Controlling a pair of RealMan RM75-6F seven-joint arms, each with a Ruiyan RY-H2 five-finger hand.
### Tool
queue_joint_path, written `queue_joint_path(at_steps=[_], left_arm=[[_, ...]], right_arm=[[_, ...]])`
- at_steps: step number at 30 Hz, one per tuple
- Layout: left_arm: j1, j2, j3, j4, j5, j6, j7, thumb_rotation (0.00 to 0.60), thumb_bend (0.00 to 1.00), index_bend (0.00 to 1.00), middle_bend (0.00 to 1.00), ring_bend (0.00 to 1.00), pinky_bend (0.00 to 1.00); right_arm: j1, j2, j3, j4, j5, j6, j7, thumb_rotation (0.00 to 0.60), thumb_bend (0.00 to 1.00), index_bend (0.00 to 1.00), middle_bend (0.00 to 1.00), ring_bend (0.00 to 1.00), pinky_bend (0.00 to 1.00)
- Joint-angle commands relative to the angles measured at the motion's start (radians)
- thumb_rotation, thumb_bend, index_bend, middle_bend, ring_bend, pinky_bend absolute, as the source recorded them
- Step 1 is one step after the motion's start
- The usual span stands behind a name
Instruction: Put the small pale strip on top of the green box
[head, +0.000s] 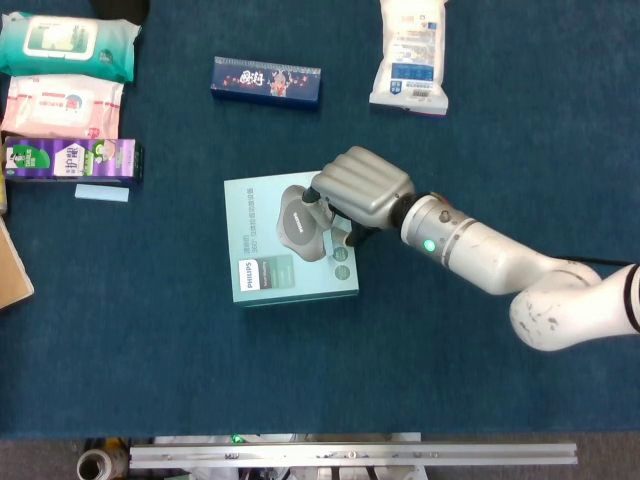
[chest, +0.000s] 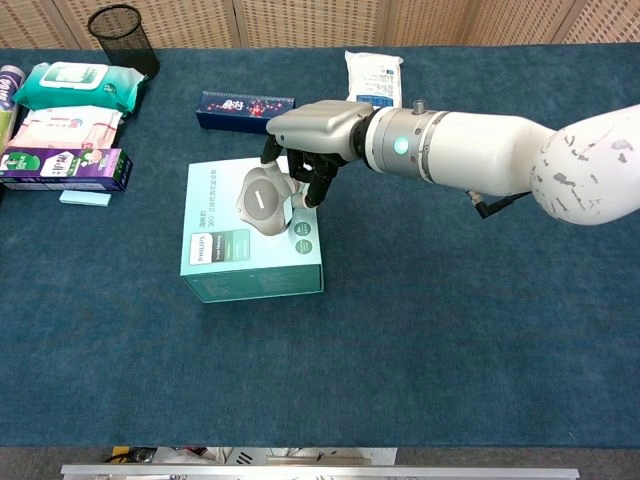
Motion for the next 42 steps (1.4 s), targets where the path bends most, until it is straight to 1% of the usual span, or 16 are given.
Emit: queue_joint_path(at_steps=[1, 5, 8, 14, 20, 29, 42], left_arm=[[0.001, 0.000, 0.001, 0.002, 0.000, 0.000, -0.001, 0.600, 0.32, 0.08, 0.18, 0.15, 0.07], [0.003, -0.001, 0.001, 0.004, -0.002, -0.001, -0.003, 0.600, 0.32, 0.08, 0.18, 0.15, 0.07], [0.004, -0.001, 0.001, 0.004, -0.004, -0.001, -0.004, 0.600, 0.32, 0.08, 0.18, 0.15, 0.07], [0.006, 0.001, 0.000, 0.005, -0.006, -0.001, -0.005, 0.600, 0.32, 0.08, 0.18, 0.15, 0.07], [0.006, 0.002, 0.000, 0.006, -0.011, -0.006, -0.007, 0.600, 0.32, 0.08, 0.18, 0.15, 0.07], [0.012, 0.008, -0.002, 0.009, -0.018, -0.003, -0.015, 0.600, 0.32, 0.08, 0.18, 0.15, 0.07], [0.017, 0.011, -0.001, 0.015, -0.024, -0.005, -0.024, 0.600, 0.32, 0.08, 0.18, 0.15, 0.07]], right_arm=[[0.004, -0.006, -0.007, 0.003, 0.000, 0.009, -0.009, 0.600, 0.33, 0.59, 0.93, 1.00, 1.00], [0.007, -0.021, -0.009, 0.012, -0.005, 0.028, -0.016, 0.600, 0.31, 0.56, 0.93, 1.00, 1.00], [0.005, -0.032, -0.005, 0.020, -0.019, 0.037, -0.013, 0.600, 0.28, 0.54, 0.92, 1.00, 1.00], [0.005, -0.051, 0.002, 0.040, -0.041, 0.050, -0.013, 0.600, 0.26, 0.51, 0.91, 1.00, 1.00], [0.011, -0.075, 0.007, 0.062, -0.054, 0.054, -0.020, 0.600, 0.25, 0.50, 0.91, 1.00, 1.00], [0.023, -0.116, 0.034, 0.102, -0.059, 0.060, -0.016, 0.600, 0.25, 0.50, 0.91, 1.00, 1.00], [0.041, -0.174, 0.053, 0.179, -0.026, 0.059, -0.030, 0.600, 0.25, 0.50, 0.91, 1.00, 1.00]])
